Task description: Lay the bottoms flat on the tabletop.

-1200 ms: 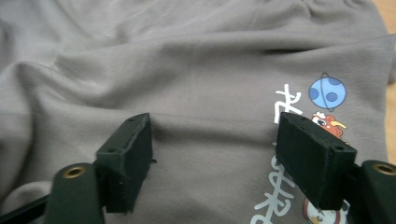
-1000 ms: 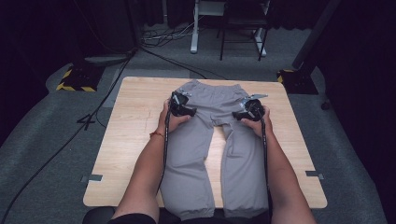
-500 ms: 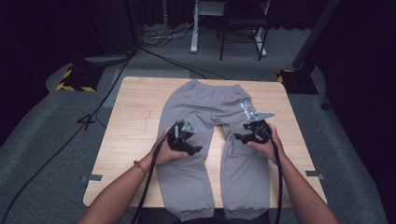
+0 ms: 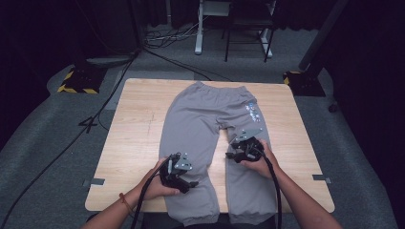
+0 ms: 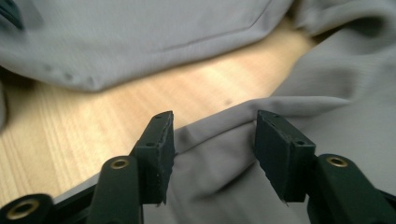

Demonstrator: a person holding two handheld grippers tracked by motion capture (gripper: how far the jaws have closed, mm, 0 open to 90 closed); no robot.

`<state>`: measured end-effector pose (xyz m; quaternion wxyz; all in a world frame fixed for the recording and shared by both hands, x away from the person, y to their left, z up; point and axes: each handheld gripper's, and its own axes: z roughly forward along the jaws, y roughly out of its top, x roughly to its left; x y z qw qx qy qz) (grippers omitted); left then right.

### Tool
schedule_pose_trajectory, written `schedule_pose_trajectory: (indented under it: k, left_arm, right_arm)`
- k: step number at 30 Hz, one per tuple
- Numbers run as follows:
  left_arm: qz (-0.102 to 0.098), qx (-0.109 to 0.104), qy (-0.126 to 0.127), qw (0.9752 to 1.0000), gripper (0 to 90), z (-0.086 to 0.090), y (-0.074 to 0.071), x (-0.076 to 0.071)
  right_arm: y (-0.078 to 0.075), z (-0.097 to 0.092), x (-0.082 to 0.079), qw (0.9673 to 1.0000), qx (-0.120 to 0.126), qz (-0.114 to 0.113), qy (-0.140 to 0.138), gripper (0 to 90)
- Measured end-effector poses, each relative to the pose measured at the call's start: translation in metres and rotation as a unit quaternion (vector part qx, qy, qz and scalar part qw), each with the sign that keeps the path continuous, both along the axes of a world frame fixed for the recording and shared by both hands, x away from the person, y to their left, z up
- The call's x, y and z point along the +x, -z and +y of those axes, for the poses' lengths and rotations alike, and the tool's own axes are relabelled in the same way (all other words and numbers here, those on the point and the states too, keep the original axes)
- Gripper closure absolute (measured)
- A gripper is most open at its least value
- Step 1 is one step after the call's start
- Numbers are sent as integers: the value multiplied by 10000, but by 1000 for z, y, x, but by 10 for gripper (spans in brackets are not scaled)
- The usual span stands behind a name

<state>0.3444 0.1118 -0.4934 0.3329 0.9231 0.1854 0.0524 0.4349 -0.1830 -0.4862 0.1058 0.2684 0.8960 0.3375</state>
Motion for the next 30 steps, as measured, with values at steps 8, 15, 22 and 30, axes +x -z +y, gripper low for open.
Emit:
schedule_pose_trajectory:
  k: [8,15,22,30]
  left_arm:
    - [277,-63,260,9993,260,5,-2,-21]
    - [375,-271,131,9988,279,13,-4,-16]
    - [-21,-392,-203,9990,264,17,-17,3]
    - [-52,-253,-829,9962,270,14,-4,61]
  right_arm:
    - [0,19,-36,9964,-154,77,-831,448]
    - [2,20,-70,9918,31,234,-1255,423]
    - [-7,-7,-88,9931,151,208,-1147,369]
    - [-10,-60,-40,9983,97,-403,416,343]
